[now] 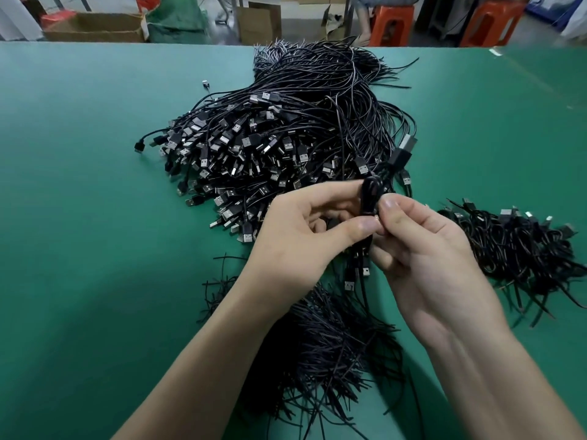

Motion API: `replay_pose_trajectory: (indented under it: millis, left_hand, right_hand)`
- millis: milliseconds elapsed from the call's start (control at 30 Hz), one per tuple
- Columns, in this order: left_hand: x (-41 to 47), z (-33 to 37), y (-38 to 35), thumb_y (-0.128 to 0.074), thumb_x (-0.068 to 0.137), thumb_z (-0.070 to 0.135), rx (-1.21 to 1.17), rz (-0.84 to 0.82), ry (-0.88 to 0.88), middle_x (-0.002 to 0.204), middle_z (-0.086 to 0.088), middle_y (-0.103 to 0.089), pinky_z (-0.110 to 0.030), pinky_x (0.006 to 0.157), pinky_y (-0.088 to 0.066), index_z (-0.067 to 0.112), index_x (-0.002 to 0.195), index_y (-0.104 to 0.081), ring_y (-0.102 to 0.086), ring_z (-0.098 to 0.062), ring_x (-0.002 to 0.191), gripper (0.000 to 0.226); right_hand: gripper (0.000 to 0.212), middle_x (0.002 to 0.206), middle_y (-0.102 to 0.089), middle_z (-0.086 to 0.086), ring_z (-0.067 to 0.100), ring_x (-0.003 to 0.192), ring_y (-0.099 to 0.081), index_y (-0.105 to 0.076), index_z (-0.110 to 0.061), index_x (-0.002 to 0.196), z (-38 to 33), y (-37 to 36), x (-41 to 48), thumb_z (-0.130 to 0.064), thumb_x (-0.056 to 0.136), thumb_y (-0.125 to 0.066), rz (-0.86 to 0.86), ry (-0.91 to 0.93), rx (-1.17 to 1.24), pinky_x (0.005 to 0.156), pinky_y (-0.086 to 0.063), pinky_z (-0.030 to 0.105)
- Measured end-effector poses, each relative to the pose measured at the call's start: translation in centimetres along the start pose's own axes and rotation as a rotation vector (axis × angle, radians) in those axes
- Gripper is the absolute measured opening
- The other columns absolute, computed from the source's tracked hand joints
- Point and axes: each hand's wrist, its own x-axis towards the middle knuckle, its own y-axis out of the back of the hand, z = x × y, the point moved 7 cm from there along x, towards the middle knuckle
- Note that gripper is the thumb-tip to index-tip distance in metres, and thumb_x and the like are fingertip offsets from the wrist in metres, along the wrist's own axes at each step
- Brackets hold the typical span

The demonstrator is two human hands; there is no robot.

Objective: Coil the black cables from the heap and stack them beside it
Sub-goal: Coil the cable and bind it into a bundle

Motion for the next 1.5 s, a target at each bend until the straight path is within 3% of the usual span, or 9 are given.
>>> replay_pose_trajectory:
  millis: [100, 200, 433, 567, 700, 867, 1100, 1333, 1500]
  left_hand:
    - [-0.1, 1.3, 0.4, -0.079, 0.089, 0.011, 0.199, 0.022, -0.166, 0.096, 0.015, -0.074, -0.013, 0.072, -0.043, 0.037, 0.108, -0.078, -0.065, -0.002, 0.086, 0.032]
    - [-0.3, 2.4, 0.5, -0.078, 0.091, 0.012, 0.423, 0.029, -0.298, 0.09, 0.007, -0.061, -0.023, 0.078, -0.046, 0.047, 0.112, -0.074, -0.061, -0.018, 0.091, 0.041]
    - [-0.2, 1.8, 1.0, -0.062, 0.104, 0.028, 0.241, -0.05, -0.112, 0.071, 0.0, -0.072, -0.043, 0.058, -0.051, 0.025, 0.102, -0.082, -0.063, -0.028, 0.063, 0.021]
    - [-0.2, -0.1, 0.4, -0.078, 0.09, 0.01, 0.007, -0.061, 0.081, 0.071, 0.01, -0.074, -0.008, 0.06, -0.05, 0.015, 0.092, -0.079, -0.067, 0.002, 0.06, 0.005]
    - [0.0, -1.9, 0.4, -0.087, 0.079, 0.011, -0.167, -0.011, 0.203, 0.094, 0.0, -0.076, -0.024, 0.082, -0.057, 0.028, 0.12, -0.068, -0.073, -0.013, 0.087, 0.048]
    - [0.1, 0.7, 0.3, -0.082, 0.084, 0.005, 0.079, -0.011, -0.038, 0.093, 0.014, -0.077, -0.01, 0.076, -0.051, 0.025, 0.11, -0.077, -0.067, 0.006, 0.082, 0.034]
    - [-0.5, 3.1, 1.0, -0.079, 0.09, 0.006, 0.533, -0.023, -0.39, 0.087, 0.001, -0.056, -0.018, 0.076, -0.041, 0.026, 0.106, -0.08, -0.056, -0.016, 0.082, 0.026]
    - [-0.1, 1.0, 1.2, -0.071, 0.098, 0.018, 0.156, -0.044, -0.054, 0.084, -0.007, -0.078, -0.056, 0.073, -0.06, 0.014, 0.097, -0.081, -0.075, -0.03, 0.074, 0.012]
    - [0.0, -1.8, 0.8, -0.087, 0.074, 0.027, -0.12, 0.023, 0.21, 0.088, -0.003, -0.08, -0.017, 0.068, -0.056, 0.021, 0.106, -0.072, -0.074, -0.008, 0.076, 0.037]
  right_hand:
    - [0.022, 0.061, -0.057, -0.001, 0.003, 0.046, -0.039, -0.077, -0.016, 0.071, 0.3, -0.1, 0.0, -0.008, 0.088, -0.064, -0.006, -0.051, 0.048, 0.041, -0.033, 0.014]
    - [0.043, 0.057, -0.058, -0.004, 0.002, 0.044, -0.04, -0.076, -0.016, 0.07, 0.5, 0.1, 0.1, 0.005, 0.097, -0.051, 0.015, -0.061, 0.053, 0.04, -0.032, 0.014]
    - [0.008, 0.073, -0.063, 0.0, 0.007, 0.057, -0.052, -0.078, -0.021, 0.073, -0.3, 0.5, 0.1, -0.021, 0.08, -0.073, 0.008, 0.03, -0.066, 0.05, -0.045, 0.017]
    - [0.007, 0.07, -0.051, 0.005, 0.008, 0.055, -0.044, -0.075, -0.019, 0.076, -0.2, 0.7, 0.1, -0.026, 0.074, -0.075, 0.041, 0.056, -0.114, 0.049, -0.042, 0.017]
    - [0.005, 0.068, -0.055, 0.001, 0.007, 0.056, -0.047, -0.076, -0.02, 0.072, 0.2, 0.6, 0.1, -0.024, 0.074, -0.075, 0.047, 0.009, -0.072, 0.048, -0.042, 0.015]
    - [0.009, 0.06, -0.054, -0.002, 0.001, 0.042, -0.04, -0.07, -0.01, 0.083, 0.6, 0.3, 0.4, -0.015, 0.075, -0.069, -0.017, -0.082, 0.02, 0.04, -0.035, 0.013]
    - [0.008, 0.05, -0.045, -0.008, 0.001, 0.04, -0.029, -0.062, -0.014, 0.074, 1.1, -0.2, 0.4, -0.008, 0.08, -0.063, -0.054, -0.17, 0.108, 0.035, -0.024, 0.013]
    - [0.005, 0.069, -0.06, 0.002, 0.008, 0.055, -0.049, -0.074, -0.016, 0.077, 0.2, 0.5, 0.5, -0.021, 0.076, -0.073, -0.049, -0.006, -0.112, 0.045, -0.037, 0.014]
    - [0.01, 0.056, -0.045, -0.004, 0.004, 0.045, -0.037, -0.072, -0.014, 0.08, -0.5, 0.7, 0.4, -0.024, 0.076, -0.074, 0.005, 0.138, -0.18, 0.045, -0.035, 0.016]
